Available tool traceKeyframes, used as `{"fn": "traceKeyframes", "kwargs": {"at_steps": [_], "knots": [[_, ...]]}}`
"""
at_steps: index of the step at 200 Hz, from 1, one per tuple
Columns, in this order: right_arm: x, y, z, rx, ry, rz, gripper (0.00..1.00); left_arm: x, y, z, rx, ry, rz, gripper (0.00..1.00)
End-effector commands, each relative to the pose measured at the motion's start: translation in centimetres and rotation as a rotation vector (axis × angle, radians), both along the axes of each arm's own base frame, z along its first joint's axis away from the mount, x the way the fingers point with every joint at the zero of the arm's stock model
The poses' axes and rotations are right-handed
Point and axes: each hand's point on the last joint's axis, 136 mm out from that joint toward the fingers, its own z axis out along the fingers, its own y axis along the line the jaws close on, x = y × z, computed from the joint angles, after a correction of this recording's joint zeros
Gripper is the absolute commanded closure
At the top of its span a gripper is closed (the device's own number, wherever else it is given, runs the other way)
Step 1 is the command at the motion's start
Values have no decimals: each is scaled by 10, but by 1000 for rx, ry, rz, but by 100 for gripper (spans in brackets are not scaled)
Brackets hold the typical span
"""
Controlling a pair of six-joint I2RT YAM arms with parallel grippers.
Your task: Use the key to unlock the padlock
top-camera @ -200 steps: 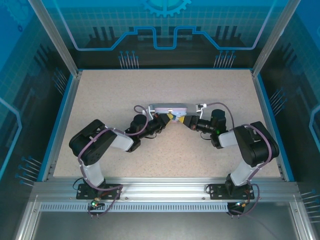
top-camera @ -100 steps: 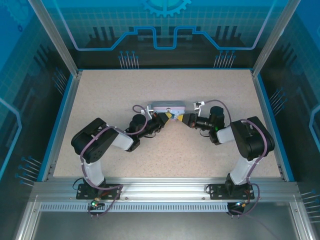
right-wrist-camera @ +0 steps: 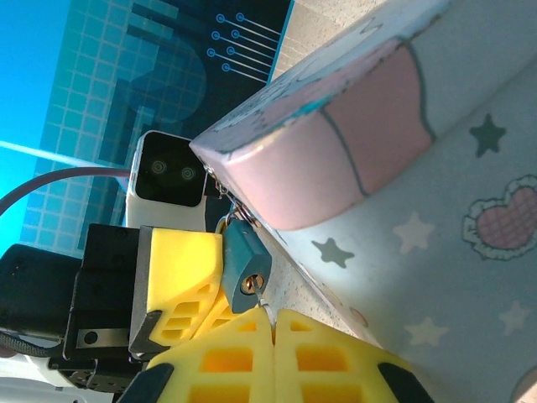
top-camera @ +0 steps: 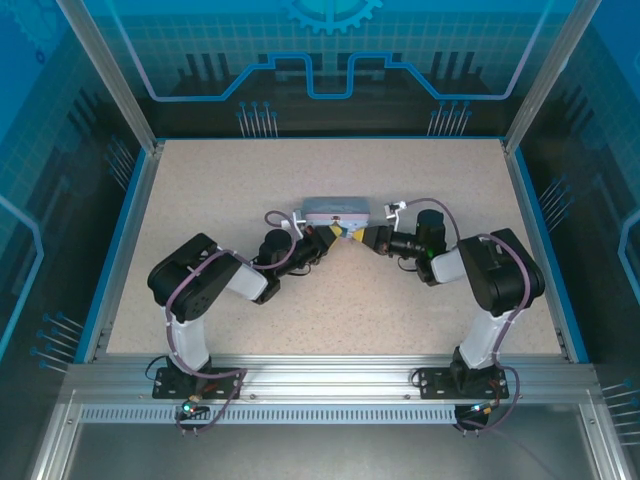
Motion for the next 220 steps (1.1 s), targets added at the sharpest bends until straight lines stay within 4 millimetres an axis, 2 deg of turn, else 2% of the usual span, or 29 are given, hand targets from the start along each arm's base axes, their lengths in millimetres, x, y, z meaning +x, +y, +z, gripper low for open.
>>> {"fn": "traceKeyframes", "kwargs": {"at_steps": [1,52,98,143,163,190,220], "knots": [[-12,31,7,13,-34,111,97,-39,-39,24,-67,-64,-229,100],[-18,30,-13,-12,11,110,97,-35,-40,23,-70,-64,-218,100],[-20,31,-11,-9,7,127,98,-34,-44,23,-76,-59,-234,100],[-13,37,-4,16,-29,142,98,-42,-45,20,-76,-49,-267,100],[-17,37,-5,11,-46,161,98,-44,-47,19,-76,-47,-288,100],[-17,26,-16,-24,-38,154,98,-49,-50,20,-78,-46,-330,100],[-8,11,-13,-18,-42,125,98,-54,-49,15,-72,-33,-347,100]]}}
